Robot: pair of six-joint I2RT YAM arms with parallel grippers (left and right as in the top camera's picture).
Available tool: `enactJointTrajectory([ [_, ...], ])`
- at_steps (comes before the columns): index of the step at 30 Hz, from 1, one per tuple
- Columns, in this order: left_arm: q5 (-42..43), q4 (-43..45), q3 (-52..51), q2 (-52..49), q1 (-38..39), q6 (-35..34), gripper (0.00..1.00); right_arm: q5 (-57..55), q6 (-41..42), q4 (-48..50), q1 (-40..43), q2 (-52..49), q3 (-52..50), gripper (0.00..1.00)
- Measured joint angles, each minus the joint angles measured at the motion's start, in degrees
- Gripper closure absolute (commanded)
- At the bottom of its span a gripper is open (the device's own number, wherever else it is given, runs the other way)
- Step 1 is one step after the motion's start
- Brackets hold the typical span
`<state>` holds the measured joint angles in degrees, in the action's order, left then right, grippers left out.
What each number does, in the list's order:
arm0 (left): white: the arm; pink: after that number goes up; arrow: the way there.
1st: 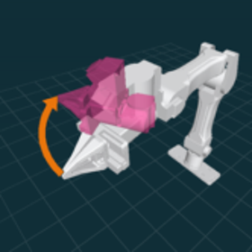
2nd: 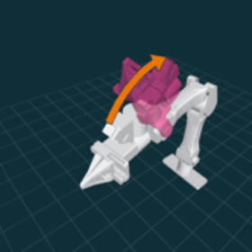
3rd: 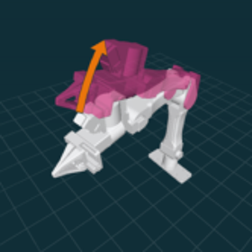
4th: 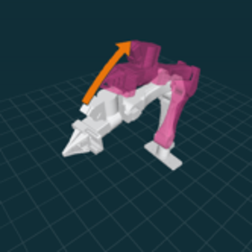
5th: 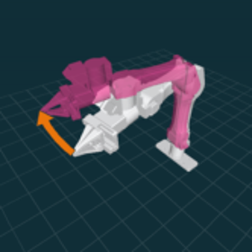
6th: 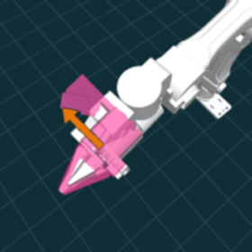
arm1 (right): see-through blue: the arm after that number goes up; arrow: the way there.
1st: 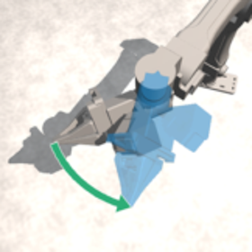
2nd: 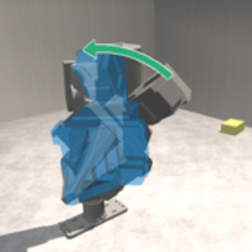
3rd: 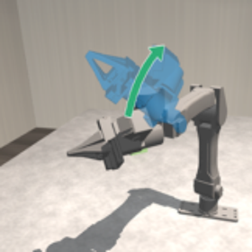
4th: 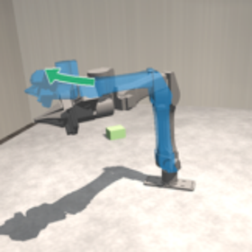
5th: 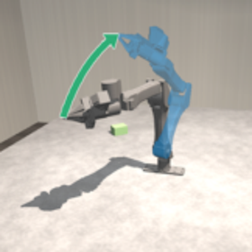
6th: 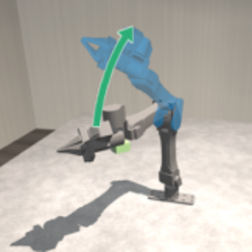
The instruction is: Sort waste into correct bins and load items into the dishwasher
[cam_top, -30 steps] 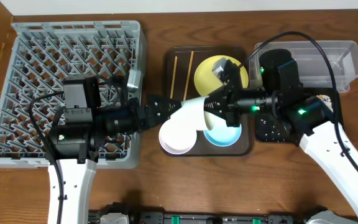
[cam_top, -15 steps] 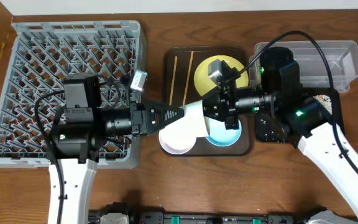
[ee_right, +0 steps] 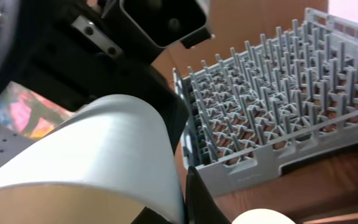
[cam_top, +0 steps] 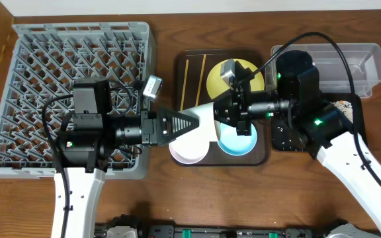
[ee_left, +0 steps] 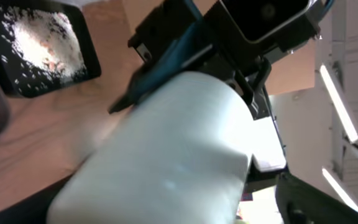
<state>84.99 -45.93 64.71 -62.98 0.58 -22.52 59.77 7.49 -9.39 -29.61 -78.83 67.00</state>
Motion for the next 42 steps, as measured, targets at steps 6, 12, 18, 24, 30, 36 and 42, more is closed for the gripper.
enactJointTrajectory([
  [6, -0.42, 2.12, -0.02, -0.02, -0.04, -0.04, 0.19, -0.96, 0.63, 0.57, -0.22, 0.15, 0.26, 0.99],
  [12, -0.46, 4.52, -0.02, -0.02, -0.02, -0.20, 0.25, -1.53, 0.68, 1.25, -0.22, 0.48, 0.72, 0.99],
  [18, 0.11, 6.73, -0.02, -0.02, -0.04, -0.15, 0.34, -0.37, 1.05, 2.01, 0.02, 0.55, 0.79, 0.99],
  [24, 0.57, 7.48, -0.02, 0.04, 0.13, -0.13, 0.39, -0.48, 1.09, 1.55, 0.00, 0.31, 0.72, 0.57],
  [30, -0.15, 7.56, -0.02, 0.61, 0.31, -0.13, 0.44, -1.70, 0.98, 1.49, 0.02, -0.42, 0.72, 0.40],
  [36, -3.74, 7.28, -0.02, 0.63, 0.31, -0.11, 0.45, -1.75, 1.66, 1.11, 1.75, -0.42, 0.72, 0.36],
  [42, -19.15, -0.02, 0.17, 0.63, 0.37, 0.24, 0.45, -1.51, 3.89, -2.86, 7.28, -0.42, 0.70, 0.35],
])
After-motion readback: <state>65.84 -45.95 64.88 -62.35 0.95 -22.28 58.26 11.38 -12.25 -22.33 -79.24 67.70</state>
